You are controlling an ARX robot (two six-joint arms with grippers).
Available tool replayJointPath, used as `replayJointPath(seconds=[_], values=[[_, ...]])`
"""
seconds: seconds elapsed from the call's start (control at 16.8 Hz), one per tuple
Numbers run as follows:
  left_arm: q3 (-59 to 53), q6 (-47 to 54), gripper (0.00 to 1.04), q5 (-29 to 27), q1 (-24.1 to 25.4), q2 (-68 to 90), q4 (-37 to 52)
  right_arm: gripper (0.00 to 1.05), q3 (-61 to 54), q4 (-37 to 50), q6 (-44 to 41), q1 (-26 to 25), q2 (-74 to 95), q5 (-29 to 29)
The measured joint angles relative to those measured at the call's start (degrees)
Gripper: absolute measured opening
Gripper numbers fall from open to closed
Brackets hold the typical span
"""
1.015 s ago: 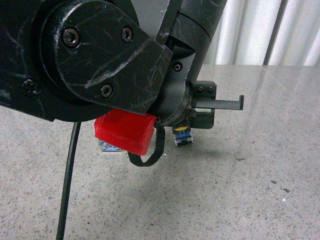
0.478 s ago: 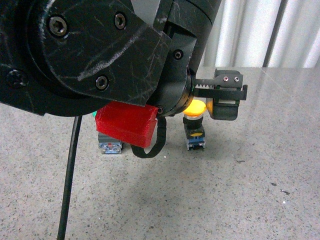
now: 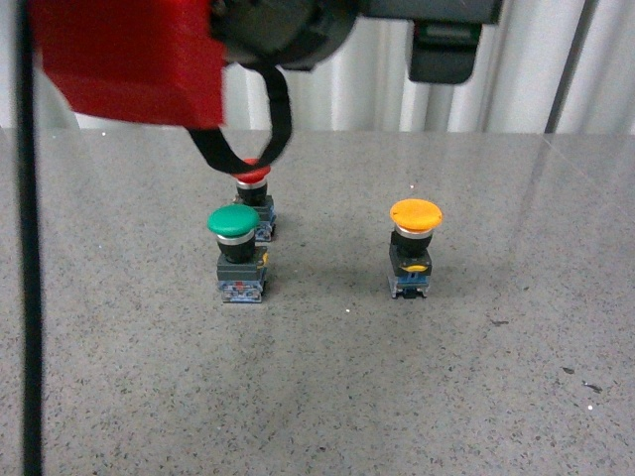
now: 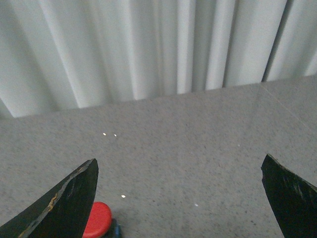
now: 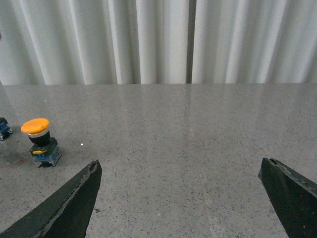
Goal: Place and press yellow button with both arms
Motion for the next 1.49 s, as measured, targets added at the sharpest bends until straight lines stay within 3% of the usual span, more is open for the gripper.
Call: replayJointPath(seconds=[0.24, 0.3, 0.42, 0.54, 0.78, 0.84, 1.43, 1.49], values=[[-6.36, 6.43, 0.98, -1.42, 3.98, -11.96, 4.59, 0.98, 0.0, 0.0, 0.0, 0.0, 0.0, 0.0], [-9.64, 5.33, 0.88, -4.07, 5.49, -17.51, 1.97, 0.98, 0.0, 0.0, 0.0, 0.0, 0.0, -0.02], [-18.38, 2.89, 0.7, -2.05, 8.96, -25.42, 4.81, 0.98, 0.0, -0.02, 0.0, 0.0, 0.0, 0.0], [-26.14, 2.12, 0.52, 1.14, 12.85, -30.42, 6.97, 0.98, 0.0, 0.0, -0.02, 0.0, 0.0, 0.0], [-39.89, 1.49, 0.07, 8.87, 19.76, -40.11, 9.14, 0.98, 0.0, 0.0, 0.0, 0.0, 0.0, 0.0], [-41.59, 1.29, 0.02, 9.92, 21.14, -41.94, 9.38, 0.98, 0.0, 0.0, -0.02, 0.0, 0.0, 0.0], [-53.37, 1.27, 0.02, 18.64, 29.79, -58.23, 3.87, 0.98, 0.0, 0.0, 0.0, 0.0, 0.0, 0.0], [-54.1, 1.29, 0.02, 22.62, 33.09, -60.28, 2.69, 0.98, 0.0, 0.0, 0.0, 0.0, 0.0, -0.02]])
